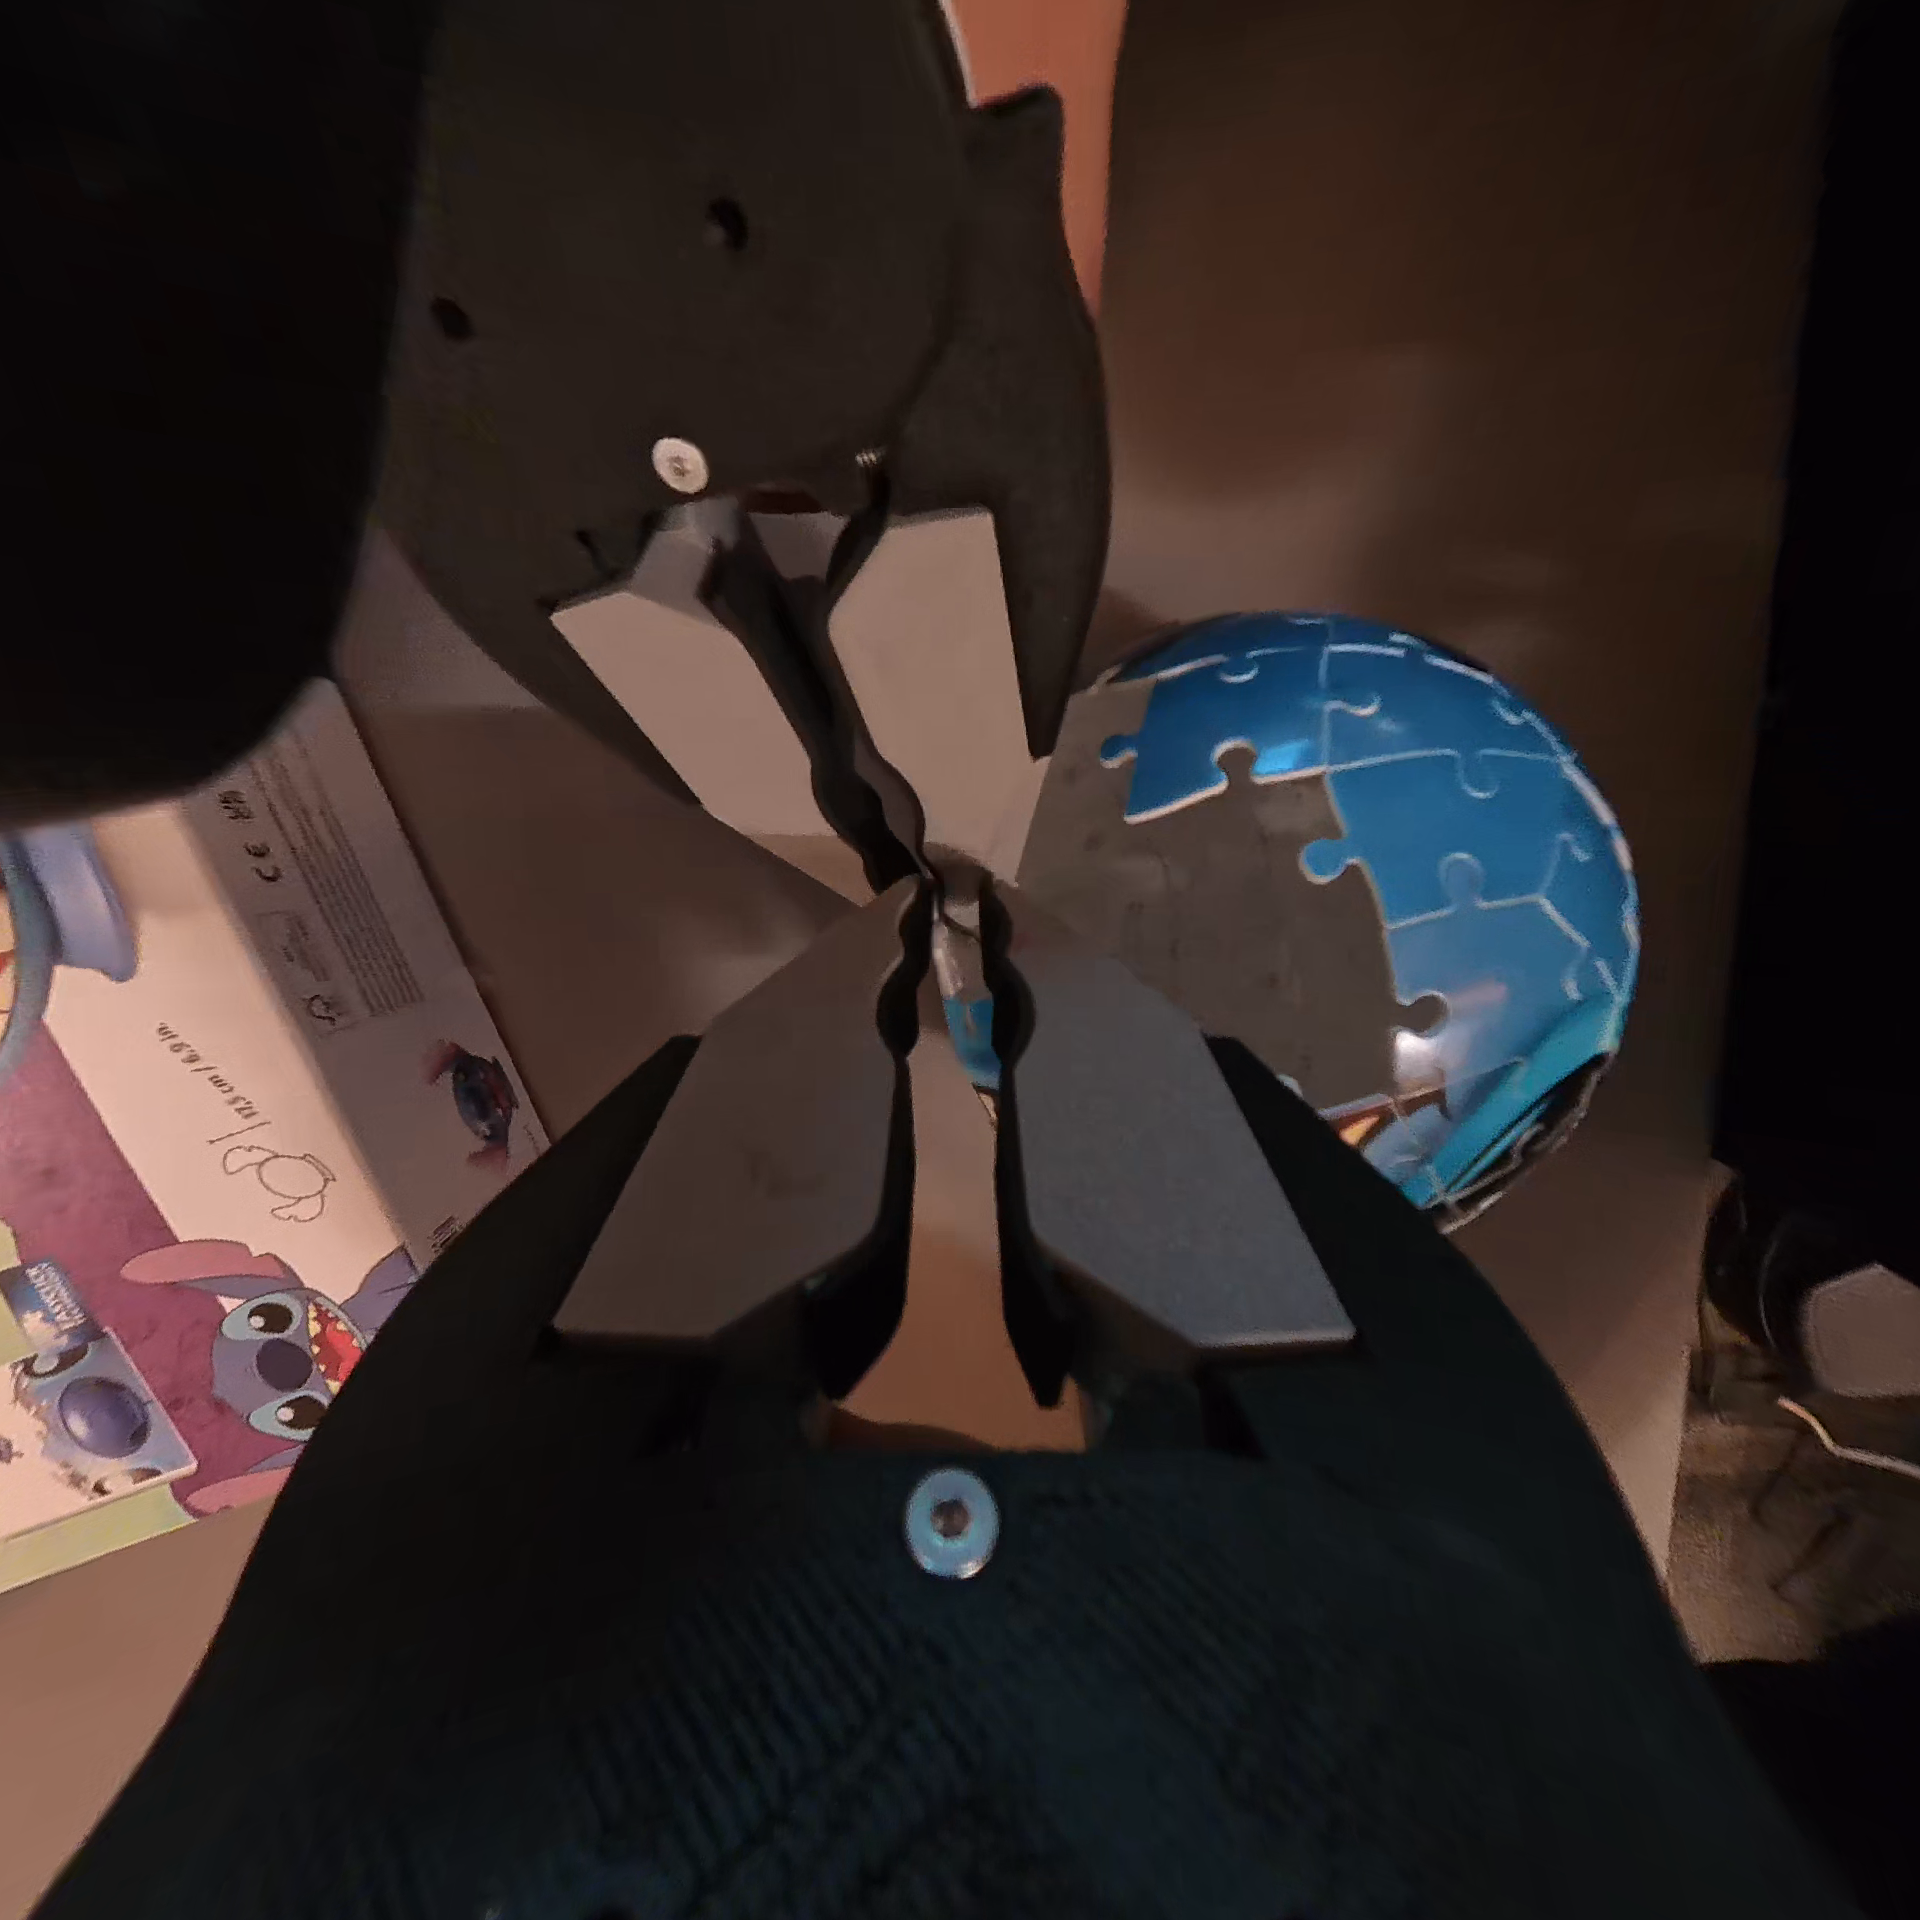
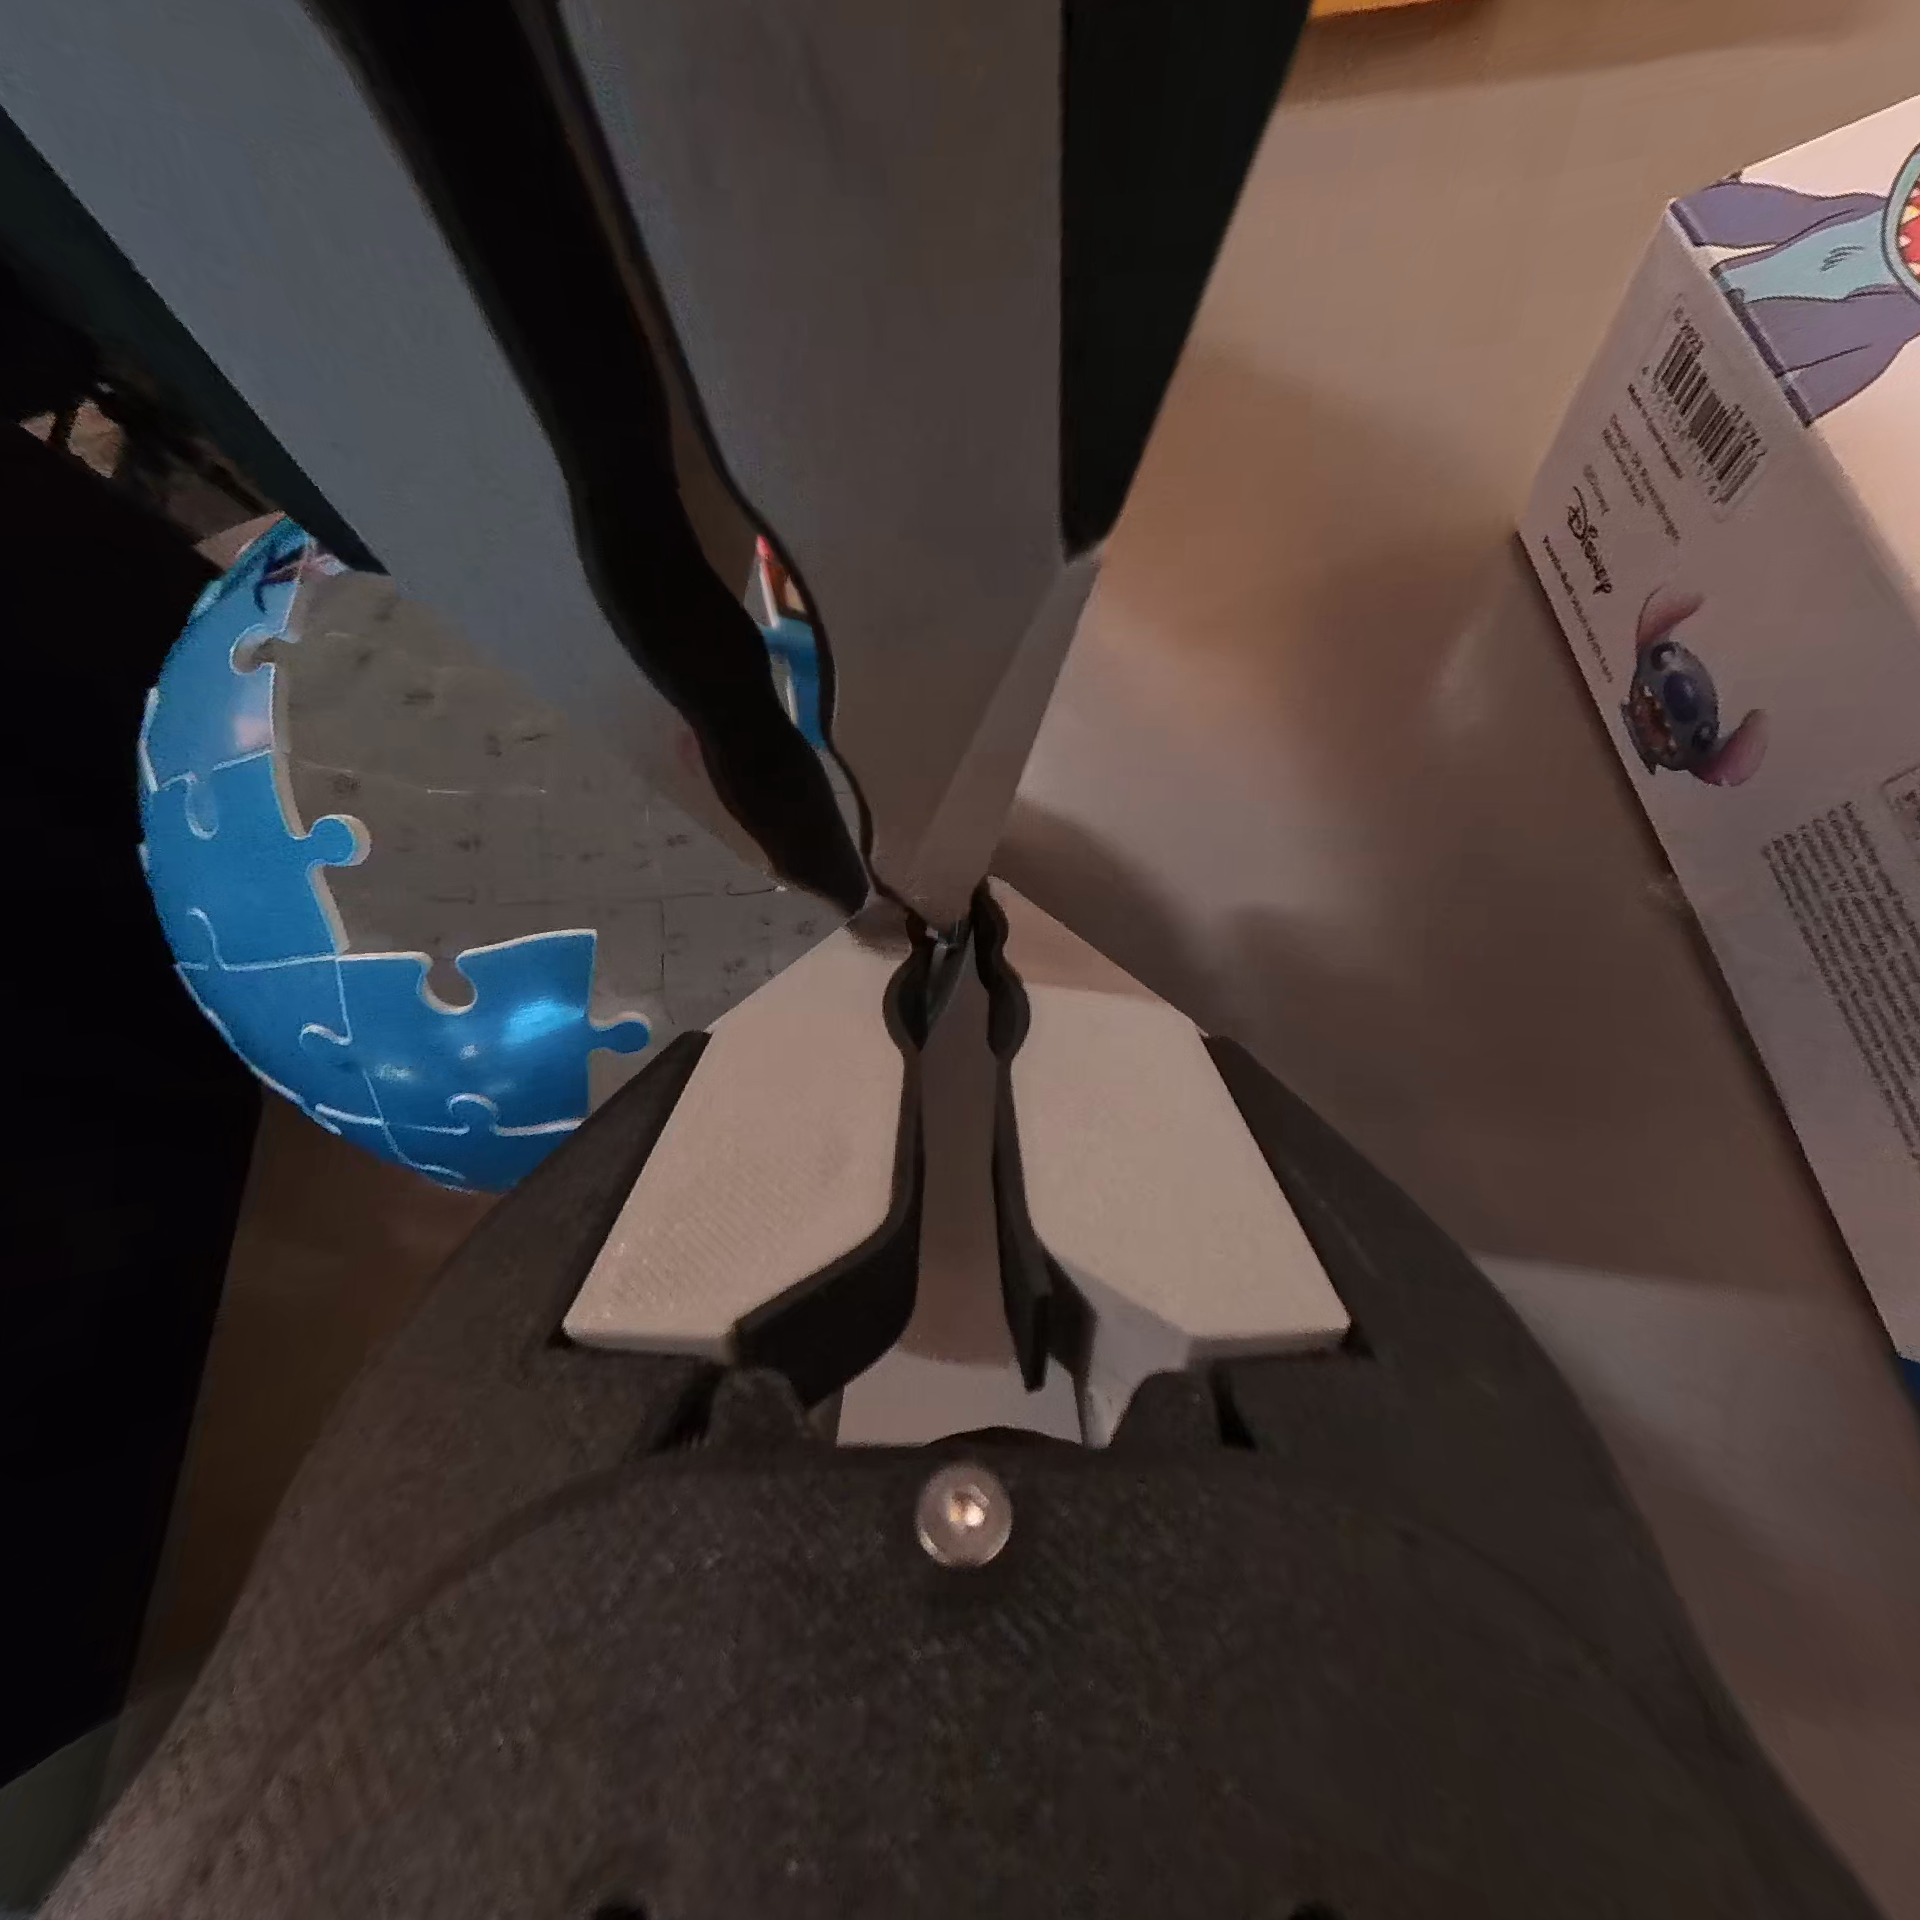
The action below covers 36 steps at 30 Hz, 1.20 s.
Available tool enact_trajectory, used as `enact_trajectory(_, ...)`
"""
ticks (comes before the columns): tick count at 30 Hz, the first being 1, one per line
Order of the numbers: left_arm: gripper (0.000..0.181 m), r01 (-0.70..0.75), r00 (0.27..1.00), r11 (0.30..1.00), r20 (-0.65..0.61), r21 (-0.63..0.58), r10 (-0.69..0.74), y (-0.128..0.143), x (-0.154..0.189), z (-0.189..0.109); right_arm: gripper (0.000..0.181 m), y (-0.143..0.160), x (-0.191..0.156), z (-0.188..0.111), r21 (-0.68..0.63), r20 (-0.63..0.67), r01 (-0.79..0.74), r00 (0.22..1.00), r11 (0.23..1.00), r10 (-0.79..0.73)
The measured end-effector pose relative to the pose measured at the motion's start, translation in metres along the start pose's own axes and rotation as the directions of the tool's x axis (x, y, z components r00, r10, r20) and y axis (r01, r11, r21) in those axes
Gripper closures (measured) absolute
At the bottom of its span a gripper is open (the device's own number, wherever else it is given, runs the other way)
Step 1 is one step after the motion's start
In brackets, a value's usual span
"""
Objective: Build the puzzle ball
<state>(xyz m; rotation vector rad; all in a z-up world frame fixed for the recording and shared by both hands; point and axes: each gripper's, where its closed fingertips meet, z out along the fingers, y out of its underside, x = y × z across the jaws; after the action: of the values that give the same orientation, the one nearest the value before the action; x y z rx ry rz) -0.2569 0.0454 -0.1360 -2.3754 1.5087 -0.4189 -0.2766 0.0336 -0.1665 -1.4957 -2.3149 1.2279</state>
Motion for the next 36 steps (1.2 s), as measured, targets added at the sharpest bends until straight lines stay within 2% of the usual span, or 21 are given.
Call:
enact_trajectory(5, 0.176, -0.011, 0.999, 0.998, -0.04, -0.056, 0.009, 0.006, 0.0, 0.005, 0.179, 0.001, 0.0, 0.003, -0.003, 0.014, 0.014, 1.0, 1.0, -0.014)
enact_trajectory(17, 0.181, -0.022, 1.0, 0.999, -0.021, -0.042, 0.021, 0.003, -0.004, 0.001, 0.179, 0.003, 0.001, 0.004, 0.006, 0.03, -0.007, 1.0, 1.0, 0.007)
enact_trajectory(23, 0.181, 0.02, 0.992, 1.0, 0.127, -0.021, -0.018, 0.008, -0.026, -0.016, 0.181, 0.004, 0.006, 0.004, 0.0, -0.027, -0.011, 1.0, 1.0, 0.011)
enact_trajectory(26, 0.181, 0.03, 0.986, 0.994, 0.16, 0.108, -0.047, -0.001, -0.014, -0.031, 0.18, 0.004, 0.001, 0.002, 0.01, 0.01, -0.038, 0.999, 0.999, 0.038)
enact_trajectory(28, 0.174, 0.078, 0.942, 0.974, 0.304, 0.213, -0.142, 0.001, -0.026, -0.051, 0.176, 0.004, 0.004, -0.001, 0.03, -0.006, -0.047, 0.999, 0.998, 0.048)
enact_trajectory(29, 0.168, 0.119, 0.904, 0.951, 0.365, 0.285, -0.223, 0.005, -0.032, -0.065, 0.168, 0.005, 0.007, -0.004, 0.043, -0.015, -0.054, 0.998, 0.998, 0.055)
enact_trajectory(33, 0.14, 0.113, 0.834, 0.806, 0.385, 0.581, -0.395, 0.028, -0.007, -0.103, 0.143, -0.004, 0.012, -0.017, 0.197, 0.015, -0.058, 0.998, 0.979, 0.057)
enact_trajectory(34, 0.132, 0.102, 0.832, 0.758, 0.363, 0.644, -0.42, 0.034, 0.002, -0.107, 0.132, -0.008, 0.016, -0.021, 0.246, 0.019, -0.053, 0.999, 0.968, 0.05)
enact_trajectory(35, 0.125, 0.084, 0.842, 0.714, 0.334, 0.695, -0.424, 0.038, 0.013, -0.108, 0.129, -0.013, 0.018, -0.028, 0.307, 0.015, -0.032, 0.999, 0.951, 0.029)
enact_trajectory(36, 0.125, 0.063, 0.85, 0.673, 0.314, 0.737, -0.423, 0.043, 0.022, -0.106, 0.128, -0.02, 0.019, -0.037, 0.382, 0.006, -0.001, 1.0, 0.924, -0.001)
